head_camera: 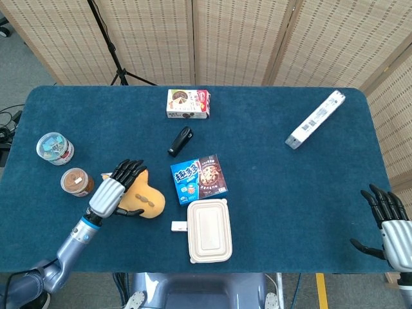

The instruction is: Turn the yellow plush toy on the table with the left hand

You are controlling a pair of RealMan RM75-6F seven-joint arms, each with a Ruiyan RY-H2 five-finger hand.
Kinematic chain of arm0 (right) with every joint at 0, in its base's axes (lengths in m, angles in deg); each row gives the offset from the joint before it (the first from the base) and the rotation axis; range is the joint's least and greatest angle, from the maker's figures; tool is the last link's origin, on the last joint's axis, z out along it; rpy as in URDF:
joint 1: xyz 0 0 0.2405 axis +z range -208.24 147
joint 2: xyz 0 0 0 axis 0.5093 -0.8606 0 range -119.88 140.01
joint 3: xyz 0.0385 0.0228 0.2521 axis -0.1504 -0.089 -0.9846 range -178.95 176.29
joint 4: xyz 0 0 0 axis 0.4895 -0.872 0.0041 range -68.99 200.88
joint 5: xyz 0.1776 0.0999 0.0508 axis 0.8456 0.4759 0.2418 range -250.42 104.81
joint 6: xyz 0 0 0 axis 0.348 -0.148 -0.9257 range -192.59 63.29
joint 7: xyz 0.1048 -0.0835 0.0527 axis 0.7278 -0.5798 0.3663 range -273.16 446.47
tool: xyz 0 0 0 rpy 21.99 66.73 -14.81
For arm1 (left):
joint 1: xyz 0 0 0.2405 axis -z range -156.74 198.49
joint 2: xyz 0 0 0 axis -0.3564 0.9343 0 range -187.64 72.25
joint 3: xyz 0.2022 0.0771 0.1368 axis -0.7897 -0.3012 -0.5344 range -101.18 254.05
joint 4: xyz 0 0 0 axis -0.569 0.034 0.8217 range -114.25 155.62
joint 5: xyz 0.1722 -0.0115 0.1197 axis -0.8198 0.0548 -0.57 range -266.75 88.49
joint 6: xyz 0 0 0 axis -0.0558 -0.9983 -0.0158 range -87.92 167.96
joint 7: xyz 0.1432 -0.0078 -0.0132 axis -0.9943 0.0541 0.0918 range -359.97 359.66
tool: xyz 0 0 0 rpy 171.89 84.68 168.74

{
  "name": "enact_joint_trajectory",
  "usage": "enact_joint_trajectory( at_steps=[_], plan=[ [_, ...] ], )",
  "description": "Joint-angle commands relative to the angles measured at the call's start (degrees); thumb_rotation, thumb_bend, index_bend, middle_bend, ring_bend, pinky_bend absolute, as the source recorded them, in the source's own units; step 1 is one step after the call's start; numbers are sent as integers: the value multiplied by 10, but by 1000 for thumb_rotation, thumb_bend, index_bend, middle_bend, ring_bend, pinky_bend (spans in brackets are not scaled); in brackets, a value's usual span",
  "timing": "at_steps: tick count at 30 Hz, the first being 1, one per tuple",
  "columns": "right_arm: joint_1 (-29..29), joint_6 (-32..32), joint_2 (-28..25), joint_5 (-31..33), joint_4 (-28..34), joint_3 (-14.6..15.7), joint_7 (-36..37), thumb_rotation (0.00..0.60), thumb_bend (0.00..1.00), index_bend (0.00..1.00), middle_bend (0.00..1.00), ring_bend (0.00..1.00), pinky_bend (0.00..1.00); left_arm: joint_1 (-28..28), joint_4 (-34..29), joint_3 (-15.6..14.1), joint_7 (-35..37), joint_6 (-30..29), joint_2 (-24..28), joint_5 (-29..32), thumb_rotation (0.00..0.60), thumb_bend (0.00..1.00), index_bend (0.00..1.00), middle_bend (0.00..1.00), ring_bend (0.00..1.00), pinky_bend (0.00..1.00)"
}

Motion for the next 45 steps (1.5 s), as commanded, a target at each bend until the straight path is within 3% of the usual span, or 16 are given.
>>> enact_joint_trajectory(
  at_steps=[1,5,10,18,32,45],
  plan=[
    [0,-1,-1,0,0,-1,2,600,0,0,0,0,0,4,-113,-13,-62,-12,51,-28,0,0,0,0,0,0],
    [0,0,-2,0,-1,0,5,600,0,0,0,0,0,17,-161,-15,-102,8,52,-40,0,0,0,0,0,0],
    [0,1,-3,1,-2,-1,8,600,0,0,0,0,0,33,-180,-2,-161,66,27,-13,0,0,0,0,0,0],
    [1,3,-3,7,-6,-3,13,600,0,0,0,0,0,52,-105,18,-194,140,-39,37,0,0,0,0,0,0],
    [7,19,3,9,-6,0,5,600,0,0,0,0,0,54,91,33,-78,158,-72,73,0,0,0,0,0,0],
    [8,23,7,9,-3,3,-6,600,0,0,0,0,0,47,187,34,37,148,-79,84,0,0,0,0,0,0]
  ],
)
